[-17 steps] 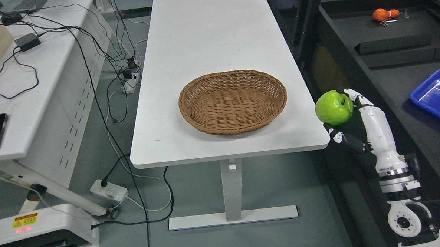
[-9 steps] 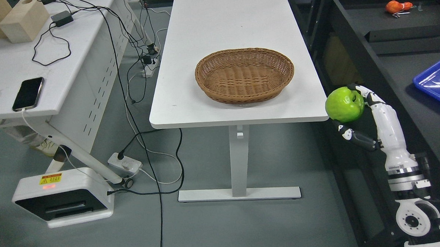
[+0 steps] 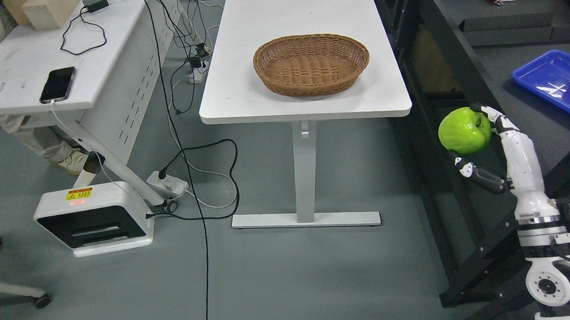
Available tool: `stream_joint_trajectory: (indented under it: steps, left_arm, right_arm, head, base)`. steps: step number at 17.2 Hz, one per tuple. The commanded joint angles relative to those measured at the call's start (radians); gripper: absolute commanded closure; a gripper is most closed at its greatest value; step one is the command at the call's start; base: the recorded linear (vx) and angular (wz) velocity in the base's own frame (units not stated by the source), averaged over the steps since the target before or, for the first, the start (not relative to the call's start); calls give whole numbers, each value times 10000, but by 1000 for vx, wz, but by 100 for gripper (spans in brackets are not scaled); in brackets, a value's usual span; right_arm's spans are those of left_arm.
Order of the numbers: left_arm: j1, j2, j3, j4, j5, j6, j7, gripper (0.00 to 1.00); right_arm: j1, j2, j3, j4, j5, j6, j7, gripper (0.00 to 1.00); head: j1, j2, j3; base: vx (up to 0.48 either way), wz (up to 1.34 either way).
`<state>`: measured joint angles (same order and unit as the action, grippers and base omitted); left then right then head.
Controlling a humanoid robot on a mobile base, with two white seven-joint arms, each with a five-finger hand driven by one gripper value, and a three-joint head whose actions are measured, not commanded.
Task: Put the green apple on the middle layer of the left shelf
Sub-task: 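Hold the green apple in the right hand while turning to the black shelf tray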
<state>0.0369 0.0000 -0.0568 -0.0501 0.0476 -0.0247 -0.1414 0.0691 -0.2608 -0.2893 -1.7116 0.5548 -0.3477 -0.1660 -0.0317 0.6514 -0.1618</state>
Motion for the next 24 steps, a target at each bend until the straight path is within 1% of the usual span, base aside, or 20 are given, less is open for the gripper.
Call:
stream_joint_trajectory:
  steps: [1,5,10,19,24]
  left_arm:
    - [0,175,0,-5,0,2,3,0]
    - [0,175,0,-5,0,2,3,0]
    - [0,175,0,-5,0,2,3,0]
    - [0,175,0,-5,0,2,3,0]
    - [0,175,0,10,0,2,3,0]
  right_arm:
    - [76,92,-389,-3,-10,-5,3,100]
    - [76,138,-374,-3,-10,-66,3,100]
    - [76,230,-389,-3,-10,-82,3,100]
    - [76,383,-359,-3,-10,-97,3,100]
    - [138,460,-374,-3,-10,-97,3,100]
  head:
    - [0,0,0]
    - [0,0,0]
    - [0,0,0]
    - [0,0,0]
    - [0,0,0]
  base:
    - [-328,15]
    - [-327,-16]
    - [-216,-274]
    - [-88,-501]
    - [-16,-730]
